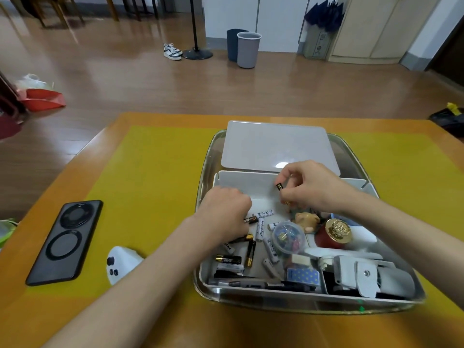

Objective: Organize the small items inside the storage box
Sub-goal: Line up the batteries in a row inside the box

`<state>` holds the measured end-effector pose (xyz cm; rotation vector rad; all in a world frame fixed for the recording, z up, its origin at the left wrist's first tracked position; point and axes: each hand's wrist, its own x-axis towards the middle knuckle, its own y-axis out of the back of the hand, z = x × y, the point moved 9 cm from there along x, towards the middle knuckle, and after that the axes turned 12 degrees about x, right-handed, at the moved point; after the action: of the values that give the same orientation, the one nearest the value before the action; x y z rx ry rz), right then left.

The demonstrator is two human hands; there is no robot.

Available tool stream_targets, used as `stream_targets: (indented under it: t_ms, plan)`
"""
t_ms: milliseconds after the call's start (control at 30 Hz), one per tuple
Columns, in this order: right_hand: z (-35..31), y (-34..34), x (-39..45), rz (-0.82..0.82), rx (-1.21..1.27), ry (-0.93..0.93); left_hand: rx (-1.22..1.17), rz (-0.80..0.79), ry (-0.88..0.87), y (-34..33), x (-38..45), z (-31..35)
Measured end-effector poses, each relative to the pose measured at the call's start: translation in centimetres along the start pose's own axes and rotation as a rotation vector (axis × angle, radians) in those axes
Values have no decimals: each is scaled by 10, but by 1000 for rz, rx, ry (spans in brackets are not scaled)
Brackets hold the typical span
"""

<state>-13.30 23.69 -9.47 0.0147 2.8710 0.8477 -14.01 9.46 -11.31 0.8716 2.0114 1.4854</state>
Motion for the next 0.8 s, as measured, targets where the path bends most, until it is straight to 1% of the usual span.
stream_targets:
  t_ms: [67, 133, 233, 300, 333, 400, 467, 567, 633, 733, 800]
  plan:
    - [-7, 2, 0, 22, -148, 53, -170, 37, 74, 20, -5, -21]
    - [-15, -5, 3, 19, -277, 108, -297, 84, 192, 38, -16, -53]
    - [-28, -40, 13, -63, -428, 181, -495, 151, 428, 46, -44, -107]
    - [-33, -69, 22, -110, -547, 219, -531, 140, 542, 41, -58, -126]
    - [-35, -81, 26, -117, -618, 243, -525, 122, 569, 38, -61, -129]
    - [-36, -100, 32, -125, -735, 269, -518, 88, 587, 32, -61, -129]
    - [-34, -110, 36, -137, -769, 254, -512, 66, 580, 27, -59, -128]
    - [-33, -110, 34, -108, -823, 267, -450, 37, 569, 23, -55, -127]
    - [-28, -109, 28, -124, -866, 271, -428, 38, 556, 23, -53, -125]
    - [-16, -105, 21, -180, -874, 199, -427, 45, 543, 26, -49, -121]
    - [-11, -100, 17, -185, -886, 157, -429, 45, 534, 26, -46, -117]
